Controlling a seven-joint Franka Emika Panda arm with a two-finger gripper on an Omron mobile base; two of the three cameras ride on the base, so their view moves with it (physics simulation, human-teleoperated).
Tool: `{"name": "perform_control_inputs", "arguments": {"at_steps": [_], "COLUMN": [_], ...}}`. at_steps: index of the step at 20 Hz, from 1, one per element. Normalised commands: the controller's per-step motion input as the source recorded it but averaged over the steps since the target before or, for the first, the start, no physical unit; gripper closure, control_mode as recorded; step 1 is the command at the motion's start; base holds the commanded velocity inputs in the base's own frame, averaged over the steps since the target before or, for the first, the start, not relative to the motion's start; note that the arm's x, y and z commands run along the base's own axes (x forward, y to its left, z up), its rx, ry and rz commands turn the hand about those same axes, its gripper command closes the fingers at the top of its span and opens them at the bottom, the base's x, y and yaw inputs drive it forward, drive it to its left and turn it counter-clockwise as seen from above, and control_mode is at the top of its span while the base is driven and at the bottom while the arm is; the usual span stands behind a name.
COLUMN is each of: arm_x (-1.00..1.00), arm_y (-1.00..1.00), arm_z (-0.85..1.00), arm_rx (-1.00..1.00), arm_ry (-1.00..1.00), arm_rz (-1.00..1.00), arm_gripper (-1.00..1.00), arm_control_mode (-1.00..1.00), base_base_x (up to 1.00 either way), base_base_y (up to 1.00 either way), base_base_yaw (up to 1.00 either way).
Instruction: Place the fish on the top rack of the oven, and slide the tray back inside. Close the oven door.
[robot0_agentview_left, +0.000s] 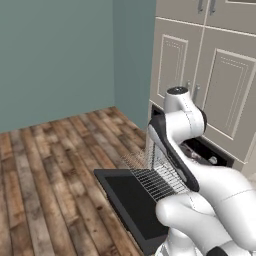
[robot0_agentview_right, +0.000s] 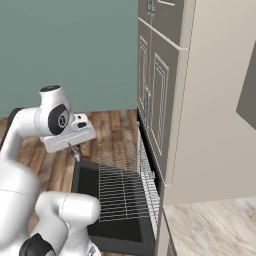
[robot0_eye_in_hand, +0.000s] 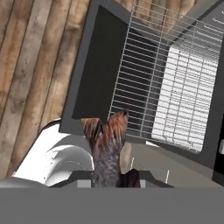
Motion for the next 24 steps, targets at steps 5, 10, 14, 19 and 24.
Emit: {"name": "perform_control_inputs", "arguments": {"at_steps": [5,10,14,19,24], "arm_x": [0.0,0.28,0.52,0.55,0.75], "arm_y": [-0.04,-0.3,-0.47,-0.44,-0.09], "arm_z": [-0.37,-0.56,-0.7,-0.68,-0.5], "arm_rx": [0.05,0.01,0.0,0.0,0.0], "arm_ry": [0.06,0.04,0.03,0.0,0.0], "arm_rz": [-0.05,-0.09,-0.12,-0.08,-0.02], "arm_gripper": [1.0,1.0,1.0,1.0,1.0], "arm_control_mode": [-1.0,-1.0,-1.0,-1.0,-1.0], "base_base_x": [0.0,0.0,0.0,0.0,0.0], "base_base_y": [0.0,0.0,0.0,0.0,0.0], "base_base_yaw": [0.0,0.0,0.0,0.0,0.0]}}
